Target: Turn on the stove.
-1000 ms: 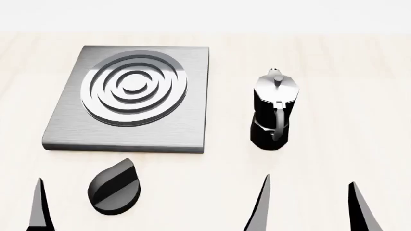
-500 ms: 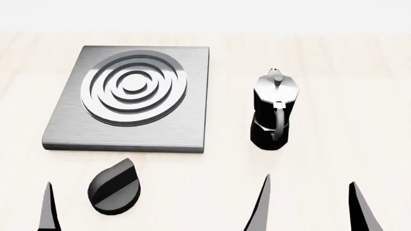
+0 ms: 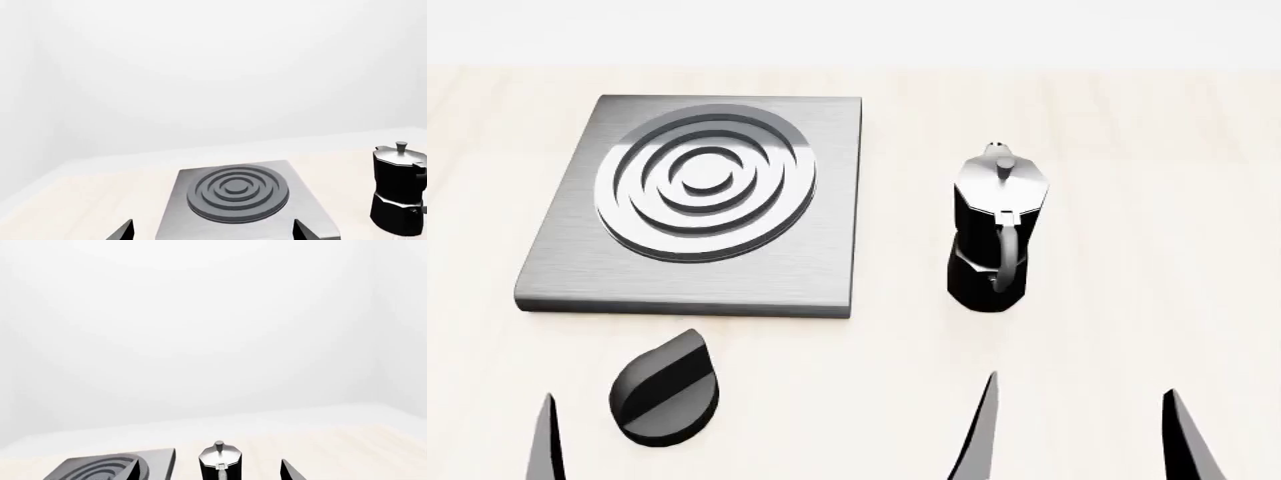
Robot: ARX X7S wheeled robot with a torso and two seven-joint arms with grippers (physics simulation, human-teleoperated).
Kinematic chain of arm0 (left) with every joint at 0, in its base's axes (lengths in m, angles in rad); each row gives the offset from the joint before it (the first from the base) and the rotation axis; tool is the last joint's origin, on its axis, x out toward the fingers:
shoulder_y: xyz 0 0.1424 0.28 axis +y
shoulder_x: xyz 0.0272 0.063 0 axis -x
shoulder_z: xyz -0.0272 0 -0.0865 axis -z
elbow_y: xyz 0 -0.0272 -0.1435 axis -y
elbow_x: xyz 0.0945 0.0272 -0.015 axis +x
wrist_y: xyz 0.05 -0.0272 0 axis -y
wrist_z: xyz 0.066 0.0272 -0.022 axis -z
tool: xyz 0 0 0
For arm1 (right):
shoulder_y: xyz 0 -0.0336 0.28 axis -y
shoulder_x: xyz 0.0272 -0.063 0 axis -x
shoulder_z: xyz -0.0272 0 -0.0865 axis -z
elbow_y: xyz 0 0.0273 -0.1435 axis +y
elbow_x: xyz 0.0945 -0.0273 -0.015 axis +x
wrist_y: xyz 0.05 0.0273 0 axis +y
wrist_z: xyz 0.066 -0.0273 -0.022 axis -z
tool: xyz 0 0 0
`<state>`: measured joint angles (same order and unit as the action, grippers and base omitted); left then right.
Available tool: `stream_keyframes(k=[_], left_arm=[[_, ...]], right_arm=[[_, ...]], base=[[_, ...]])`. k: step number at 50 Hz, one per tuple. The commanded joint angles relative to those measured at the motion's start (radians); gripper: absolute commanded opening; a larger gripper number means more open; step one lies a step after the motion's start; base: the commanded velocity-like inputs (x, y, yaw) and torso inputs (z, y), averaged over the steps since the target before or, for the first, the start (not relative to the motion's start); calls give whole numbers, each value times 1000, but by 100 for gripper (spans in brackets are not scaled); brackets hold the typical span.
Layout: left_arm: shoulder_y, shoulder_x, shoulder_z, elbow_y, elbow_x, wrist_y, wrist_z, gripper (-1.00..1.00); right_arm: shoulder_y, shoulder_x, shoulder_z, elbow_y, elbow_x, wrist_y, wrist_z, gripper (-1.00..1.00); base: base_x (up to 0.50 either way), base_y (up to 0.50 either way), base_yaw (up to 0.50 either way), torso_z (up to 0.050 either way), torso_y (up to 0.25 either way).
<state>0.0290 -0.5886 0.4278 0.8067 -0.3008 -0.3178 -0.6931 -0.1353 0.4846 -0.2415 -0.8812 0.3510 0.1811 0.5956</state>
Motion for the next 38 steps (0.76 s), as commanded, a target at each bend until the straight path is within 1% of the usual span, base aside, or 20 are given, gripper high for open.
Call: stream_keyframes(k=[1, 4, 5, 11, 13, 15, 20, 23, 28, 38], left_arm=[[37, -5, -32, 115, -23, -50, 16, 100], [73, -17, -39, 124, -15, -27, 8, 100], [108, -26, -42, 125, -5, -2, 2, 100], [212, -67, -74, 157, 7, 57, -21, 100], [230, -76, -80, 165, 11, 66, -27, 100], [288, -74, -69, 108, 58, 163, -19, 100], [352, -79, -68, 71, 86, 246, -21, 100], [362, -77, -71, 50, 85, 273, -20, 100], [352, -83, -79, 65, 77, 251, -25, 100], [357, -83, -80, 51, 78, 267, -26, 100]], right_arm=[[-63, -8, 43, -30, -12, -13, -2, 100], [-98, -2, 52, -46, -16, -27, 6, 100], [-129, 0, 58, -60, -21, -39, 12, 100], [-217, -2, 62, -80, -44, -88, 26, 100], [-246, -4, 60, -84, -55, -107, 30, 100], [-263, -4, 60, -83, -61, -123, 30, 100], [-329, -21, 46, -15, -96, -236, 8, 100], [-320, -17, 48, -2, -89, -228, 7, 100], [-321, -12, 50, -24, -88, -220, 13, 100], [-316, -12, 41, -17, -90, -220, 13, 100]], base=[[0, 0, 0, 0, 0], [0, 0, 0, 0, 0], [0, 0, 0, 0, 0], [0, 0, 0, 0, 0], [0, 0, 0, 0, 0], [0, 0, 0, 0, 0], [0, 0, 0, 0, 0], [0, 0, 0, 0, 0], [0, 0, 0, 0, 0], [0, 0, 0, 0, 0]])
